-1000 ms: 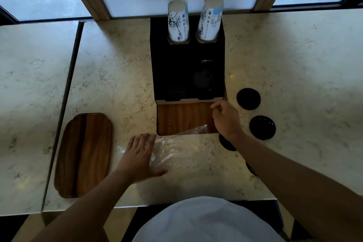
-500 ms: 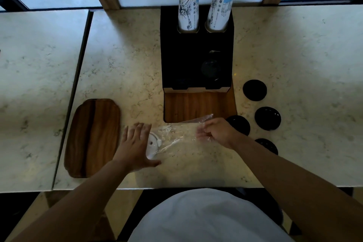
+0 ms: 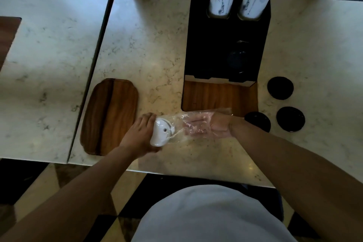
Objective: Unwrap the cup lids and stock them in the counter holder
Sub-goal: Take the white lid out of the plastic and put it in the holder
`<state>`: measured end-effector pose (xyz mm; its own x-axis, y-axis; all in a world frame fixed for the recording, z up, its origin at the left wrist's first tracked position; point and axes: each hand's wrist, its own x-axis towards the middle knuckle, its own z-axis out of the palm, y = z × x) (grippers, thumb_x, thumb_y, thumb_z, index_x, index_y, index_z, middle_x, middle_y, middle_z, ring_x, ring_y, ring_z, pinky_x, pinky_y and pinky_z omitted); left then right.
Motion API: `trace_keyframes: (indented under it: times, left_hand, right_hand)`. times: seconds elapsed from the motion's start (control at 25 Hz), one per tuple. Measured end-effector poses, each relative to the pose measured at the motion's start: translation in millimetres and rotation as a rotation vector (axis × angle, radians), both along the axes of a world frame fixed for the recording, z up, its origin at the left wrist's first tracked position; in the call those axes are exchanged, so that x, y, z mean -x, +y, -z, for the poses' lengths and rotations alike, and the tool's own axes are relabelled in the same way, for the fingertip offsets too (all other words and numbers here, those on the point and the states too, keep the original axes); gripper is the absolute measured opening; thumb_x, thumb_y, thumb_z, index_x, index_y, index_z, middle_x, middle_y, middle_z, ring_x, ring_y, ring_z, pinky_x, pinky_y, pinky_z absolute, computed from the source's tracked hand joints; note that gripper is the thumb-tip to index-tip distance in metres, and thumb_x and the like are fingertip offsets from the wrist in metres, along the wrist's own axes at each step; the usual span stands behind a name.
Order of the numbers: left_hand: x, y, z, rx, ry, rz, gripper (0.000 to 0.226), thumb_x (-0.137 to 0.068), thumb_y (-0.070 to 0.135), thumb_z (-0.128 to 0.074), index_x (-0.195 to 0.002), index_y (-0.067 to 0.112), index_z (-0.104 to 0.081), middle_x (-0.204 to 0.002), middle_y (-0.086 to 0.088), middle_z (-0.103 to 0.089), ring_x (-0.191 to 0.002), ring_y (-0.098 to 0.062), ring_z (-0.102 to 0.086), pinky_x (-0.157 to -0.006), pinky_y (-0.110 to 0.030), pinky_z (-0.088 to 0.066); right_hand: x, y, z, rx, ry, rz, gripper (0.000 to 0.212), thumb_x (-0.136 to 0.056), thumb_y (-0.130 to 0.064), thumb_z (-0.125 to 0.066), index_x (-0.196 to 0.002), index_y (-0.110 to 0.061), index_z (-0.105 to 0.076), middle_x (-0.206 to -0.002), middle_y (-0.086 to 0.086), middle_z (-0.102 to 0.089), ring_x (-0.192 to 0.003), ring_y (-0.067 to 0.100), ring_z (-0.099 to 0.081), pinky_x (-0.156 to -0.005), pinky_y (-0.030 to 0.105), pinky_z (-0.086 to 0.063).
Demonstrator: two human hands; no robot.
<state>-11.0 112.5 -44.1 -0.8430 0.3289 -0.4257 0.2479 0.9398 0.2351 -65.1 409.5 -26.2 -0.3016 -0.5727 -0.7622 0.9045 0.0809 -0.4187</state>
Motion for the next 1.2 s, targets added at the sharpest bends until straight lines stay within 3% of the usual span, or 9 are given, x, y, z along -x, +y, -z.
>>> trace_keyframes:
  times: [0.16,0.28,0.4,0.48,0.52,0.68,0.88,1.0,1.2]
  left_hand:
    - [1,-3,-1,-0.01,0.012,-0.001,0.121,-0.055,0.062,-0.09,-0.148,0.003,-0.038,-0.143,-0.015,-0.047,-0.128,-0.034,-0.045,-0.107,-0.043,-0.041]
    - [3,-1,0,-0.021,0.019,-0.017,0.122,-0.054,0.06,-0.092,-0.149,0.007,-0.037,-0.14,-0.014,-0.049,-0.125,-0.033,-0.046,-0.102,-0.045,-0.043]
    - [4,-2,1,-0.092,-0.009,-0.065,0.123,-0.053,0.052,-0.096,-0.149,0.005,-0.037,-0.135,-0.017,-0.05,-0.124,-0.034,-0.046,-0.105,-0.043,-0.041]
    - [5,-4,0,-0.159,-0.025,-0.101,0.117,-0.054,0.044,-0.098,-0.148,0.005,-0.04,-0.131,-0.017,-0.051,-0.122,-0.035,-0.048,-0.103,-0.042,-0.042]
    - [5,-6,-1,-0.189,-0.029,-0.121,0.114,-0.055,0.04,-0.099,-0.147,0.005,-0.041,-0.131,-0.016,-0.053,-0.121,-0.035,-0.05,-0.102,-0.041,-0.043]
    - [8,-7,-2,-0.228,-0.028,-0.152,0.095,-0.067,0.033,-0.095,-0.146,0.009,-0.048,-0.134,-0.012,-0.059,-0.118,-0.029,-0.057,-0.098,-0.038,-0.048]
    - [7,-6,1,-0.227,0.035,-0.102,0.069,-0.079,0.029,-0.086,-0.138,0.006,-0.058,-0.119,-0.013,-0.067,-0.104,-0.029,-0.062,-0.088,-0.035,-0.05]
    - [5,-2,2,-0.178,0.06,-0.044,0.073,-0.084,0.031,-0.082,-0.144,0.005,-0.052,-0.129,-0.015,-0.064,-0.112,-0.029,-0.06,-0.095,-0.036,-0.051]
    - [-4,8,-1,-0.103,0.13,0.062,0.119,-0.081,0.066,-0.067,-0.161,0.002,-0.007,-0.167,-0.019,-0.022,-0.152,-0.035,-0.026,-0.123,-0.05,-0.029]
  right_hand:
    - [10,-11,-10,-0.553,0.267,-0.397,0.042,-0.101,0.003,-0.045,-0.143,0.008,-0.041,-0.149,0.026,-0.044,-0.137,0.041,-0.045,-0.108,0.041,-0.04]
    - [14,-20,-8,-0.672,0.247,-0.374,0.043,-0.1,0.008,-0.043,-0.142,0.013,-0.038,-0.15,0.03,-0.041,-0.139,0.041,-0.041,-0.108,0.04,-0.038]
    - [9,-31,0,-0.567,0.1,-0.152,0.036,-0.099,0.014,-0.034,-0.129,0.009,-0.053,-0.137,0.028,-0.052,-0.128,0.041,-0.054,-0.1,0.048,-0.048]
    - [7,-36,5,-0.404,-0.122,0.231,0.038,-0.101,0.012,-0.028,-0.121,0.0,-0.059,-0.128,0.022,-0.056,-0.103,0.038,-0.068,-0.078,0.04,-0.057]
    - [7,-37,9,-0.378,-0.146,0.312,0.035,-0.102,0.007,-0.033,-0.125,-0.002,-0.059,-0.13,0.02,-0.055,-0.102,0.036,-0.067,-0.08,0.037,-0.057]
    - [11,-39,9,-0.31,-0.059,0.222,0.021,-0.1,-0.003,-0.048,-0.104,-0.003,-0.069,-0.106,0.011,-0.066,-0.096,0.028,-0.066,-0.084,0.034,-0.058]
    - [11,-54,1,-0.231,0.107,0.034,0.027,-0.092,0.001,-0.064,-0.119,0.002,-0.068,-0.105,0.016,-0.072,-0.081,0.022,-0.072,-0.07,0.033,-0.062]
    - [8,-56,-2,-0.324,0.228,-0.092,0.037,-0.072,-0.015,-0.083,-0.107,-0.007,-0.074,-0.109,0.02,-0.071,-0.093,0.032,-0.071,-0.091,0.047,-0.056]
    - [14,-58,-1,-0.442,0.219,-0.029,0.035,-0.102,0.0,-0.043,-0.133,0.012,-0.053,-0.093,0.02,-0.062,-0.064,0.02,-0.066,-0.061,0.026,-0.057]
